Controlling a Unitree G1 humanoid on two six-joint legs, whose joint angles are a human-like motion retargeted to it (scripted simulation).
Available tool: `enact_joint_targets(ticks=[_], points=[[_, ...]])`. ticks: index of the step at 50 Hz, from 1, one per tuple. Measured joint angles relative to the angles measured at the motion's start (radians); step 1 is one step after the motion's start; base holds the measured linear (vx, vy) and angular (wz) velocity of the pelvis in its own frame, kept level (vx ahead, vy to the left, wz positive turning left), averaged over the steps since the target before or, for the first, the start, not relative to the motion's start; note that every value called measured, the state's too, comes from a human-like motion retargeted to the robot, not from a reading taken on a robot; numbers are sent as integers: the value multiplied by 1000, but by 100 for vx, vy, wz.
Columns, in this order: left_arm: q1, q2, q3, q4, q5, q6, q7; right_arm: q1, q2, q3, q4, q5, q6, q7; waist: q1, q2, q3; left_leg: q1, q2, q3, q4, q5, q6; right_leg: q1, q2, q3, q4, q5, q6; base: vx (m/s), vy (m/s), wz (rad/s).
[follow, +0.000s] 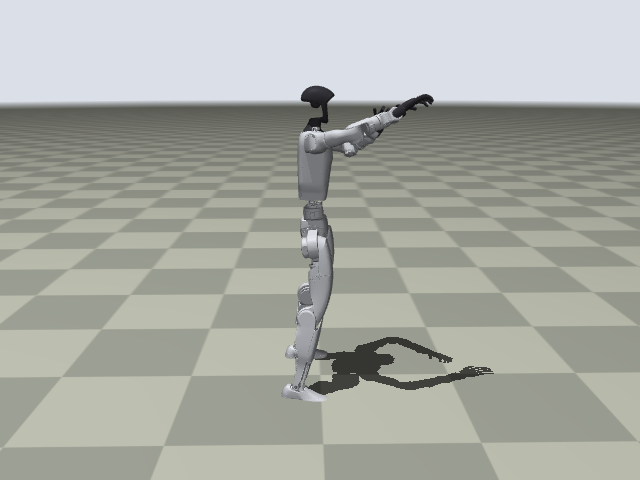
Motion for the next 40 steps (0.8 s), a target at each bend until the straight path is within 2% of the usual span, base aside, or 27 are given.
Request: enact_joint_targets(ticks=[6, 9, 13, 17, 20, 27, 32, 40], points=[[66, 97, 45, -12, 20, -13, 21, 58, -236, -24, 71, 17, 7, -28, -43, 5, -11, 0, 0, 16, -10, 5, -8, -9, 1, 10, -8, 5, 6, 0, 0, 0], [89, 150, 53, -8, 25, -20, 26, -39, -306, 2, 111, 21, 24, -77, -71, 0, -23, -2, -1, 20, -13, 7, -13, -13, 0, 12, -12, 7, 9, 0, 0, 0], [115, 195, 76, 5, 38, -35, 32, -253, -332, 126, 196, -46, 54, -116, -100, -6, -31, -3, -3, 23, -14, 7, -19, -13, -2, 11, -14, 7, 11, 0, 0, 0], [148, 189, 135, 19, 60, -40, 32, -425, -299, 221, 293, -123, 72, -77, -109, -2, -13, 4, -2, 22, -13, 3, -23, -4, -2, 9, -14, 5, 11, 0, 0, 0], [181, 173, 180, 26, 63, -33, 28, -427, -279, 221, 294, -169, 69, -21, -107, -1, -9, 12, -1, 19, -10, 0, -22, 6, -2, 6, -12, 1, 10, 0, 0, 0], [233, 102, 227, 7, 46, -14, 7, -235, -258, 192, -31, -68, -12, 49, -61, 25, -12, -14, 1, 17, 63, -26, -4, 15, -8, 0, 0, -14, 6, 0, 0, 0], [196, 106, 156, -15, 20, -14, 6, -134, -126, 86, -207, 1, -33, 53, -25, 32, -21, -17, 5, 14, 64, -28, -5, 15, -3, -1, -1, -12, 4, 0, 0, 0], [-10, 104, -28, -10, -9, -26, 29, -320, 174, -48, -174, 257, -12, -144, 25, 32, -47, 3, 7, -10, -13, 2, -21, 13, 6, -13, -15, 3, 4, 0, 0, 2]])
